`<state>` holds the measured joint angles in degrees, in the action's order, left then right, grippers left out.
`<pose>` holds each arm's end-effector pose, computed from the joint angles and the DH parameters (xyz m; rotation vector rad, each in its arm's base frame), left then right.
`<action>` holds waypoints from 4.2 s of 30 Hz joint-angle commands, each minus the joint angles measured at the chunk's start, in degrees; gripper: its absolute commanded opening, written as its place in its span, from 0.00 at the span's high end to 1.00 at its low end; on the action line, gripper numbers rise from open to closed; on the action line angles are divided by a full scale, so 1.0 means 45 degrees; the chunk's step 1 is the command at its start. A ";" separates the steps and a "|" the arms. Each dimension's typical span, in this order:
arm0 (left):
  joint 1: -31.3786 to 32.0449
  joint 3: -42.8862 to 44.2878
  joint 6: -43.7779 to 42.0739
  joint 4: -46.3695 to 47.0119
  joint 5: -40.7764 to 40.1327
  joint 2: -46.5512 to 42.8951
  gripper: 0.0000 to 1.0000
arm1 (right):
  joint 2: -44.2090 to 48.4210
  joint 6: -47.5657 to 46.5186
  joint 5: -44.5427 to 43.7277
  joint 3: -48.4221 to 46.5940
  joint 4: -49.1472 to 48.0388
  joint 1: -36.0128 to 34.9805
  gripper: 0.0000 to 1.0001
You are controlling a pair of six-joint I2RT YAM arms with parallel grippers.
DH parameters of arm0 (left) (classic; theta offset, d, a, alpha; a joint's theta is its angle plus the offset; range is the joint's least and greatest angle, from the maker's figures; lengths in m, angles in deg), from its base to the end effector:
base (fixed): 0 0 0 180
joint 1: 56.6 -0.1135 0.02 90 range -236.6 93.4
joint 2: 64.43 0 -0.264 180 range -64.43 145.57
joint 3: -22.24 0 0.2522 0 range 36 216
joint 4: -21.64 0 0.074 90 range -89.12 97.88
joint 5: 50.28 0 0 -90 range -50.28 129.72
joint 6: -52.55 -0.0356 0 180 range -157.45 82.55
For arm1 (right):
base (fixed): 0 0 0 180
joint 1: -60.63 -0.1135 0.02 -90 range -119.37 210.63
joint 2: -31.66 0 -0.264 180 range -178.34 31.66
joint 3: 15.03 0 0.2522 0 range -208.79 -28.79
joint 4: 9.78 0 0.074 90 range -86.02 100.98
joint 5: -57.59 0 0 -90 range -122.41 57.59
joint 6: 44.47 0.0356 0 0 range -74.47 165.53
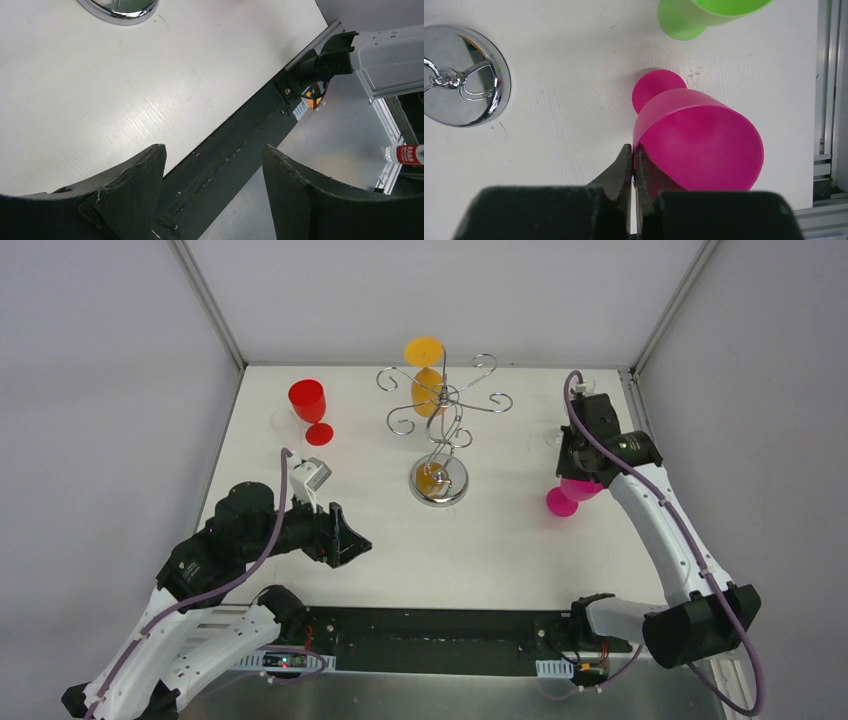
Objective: Take the wine glass off the wine glass rack
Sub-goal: Place the wine glass at the center of the board, then pick up the wine glass from the wine rack.
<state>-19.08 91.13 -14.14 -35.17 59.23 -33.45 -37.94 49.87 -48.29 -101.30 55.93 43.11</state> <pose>0.0676 -0.0669 0.3695 0.4926 1.9599 -1.0230 0.2323 0.0631 0.3515 -0.1504 2.3849 -0.1578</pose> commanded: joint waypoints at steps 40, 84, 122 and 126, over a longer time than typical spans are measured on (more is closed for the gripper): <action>0.0051 0.0587 -0.0705 -0.1043 -0.1077 -0.0503 0.20 | -0.3030 0.0089 0.0321 -0.1482 -0.0513 0.1031 0.94; 0.0056 0.7865 -0.0915 -0.1177 -0.2340 0.5377 0.18 | 0.1381 0.1044 0.2352 -0.1811 -0.0994 0.1017 0.52; -0.5641 1.4296 0.3028 0.3007 0.4249 1.4647 0.31 | 0.5957 0.3175 0.6436 0.0274 -0.2402 0.0675 0.50; -0.5854 1.4587 0.3382 0.3291 0.4645 1.5328 0.32 | 0.6048 0.3282 0.6634 0.0453 -0.2530 0.0645 0.50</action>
<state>-44.44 153.56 -1.66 -24.05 76.41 33.83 -11.65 63.99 -20.29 -98.03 46.24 46.45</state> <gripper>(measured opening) 0.690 0.504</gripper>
